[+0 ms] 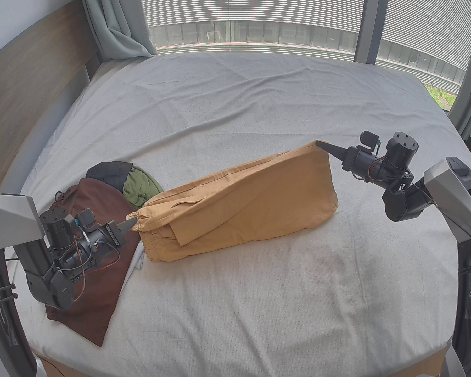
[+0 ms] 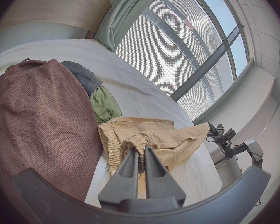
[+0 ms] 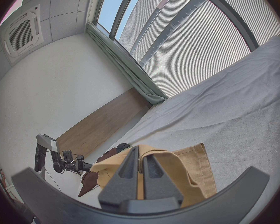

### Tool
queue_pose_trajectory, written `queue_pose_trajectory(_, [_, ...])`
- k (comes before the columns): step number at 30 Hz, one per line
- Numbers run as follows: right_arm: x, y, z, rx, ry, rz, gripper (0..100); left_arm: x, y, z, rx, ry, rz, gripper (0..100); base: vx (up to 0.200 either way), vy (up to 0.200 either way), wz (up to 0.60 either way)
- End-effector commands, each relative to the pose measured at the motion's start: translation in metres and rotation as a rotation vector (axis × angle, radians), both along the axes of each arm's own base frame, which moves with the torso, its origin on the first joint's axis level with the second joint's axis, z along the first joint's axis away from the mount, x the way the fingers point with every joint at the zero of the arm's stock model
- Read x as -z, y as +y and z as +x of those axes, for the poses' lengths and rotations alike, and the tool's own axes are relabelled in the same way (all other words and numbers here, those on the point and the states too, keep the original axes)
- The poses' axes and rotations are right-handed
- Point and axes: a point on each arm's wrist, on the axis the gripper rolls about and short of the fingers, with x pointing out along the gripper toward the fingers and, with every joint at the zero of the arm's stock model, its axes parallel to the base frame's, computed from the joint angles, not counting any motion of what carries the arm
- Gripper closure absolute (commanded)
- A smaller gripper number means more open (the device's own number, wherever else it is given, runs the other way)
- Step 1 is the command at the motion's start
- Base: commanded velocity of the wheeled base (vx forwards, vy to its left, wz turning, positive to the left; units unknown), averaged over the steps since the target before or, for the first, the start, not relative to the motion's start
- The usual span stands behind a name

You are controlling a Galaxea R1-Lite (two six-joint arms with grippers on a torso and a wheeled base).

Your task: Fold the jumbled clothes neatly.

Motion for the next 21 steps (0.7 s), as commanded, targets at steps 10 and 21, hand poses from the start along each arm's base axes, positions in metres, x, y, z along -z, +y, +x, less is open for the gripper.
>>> queue_pose_trajectory(10, [0.014, 0.002, 0.019, 0.005, 0.013, 0.000, 100, 0.010, 0.001, 0.012, -0.034, 0.019, -0.024, 100, 0.000, 0.000, 0.00])
queue_pose_trajectory(21, [0.023, 0.002, 0.026, 0.005, 0.015, 0.000, 100, 0.020, 0.002, 0.018, -0.042, 0.028, -0.014, 100, 0.000, 0.000, 0.00])
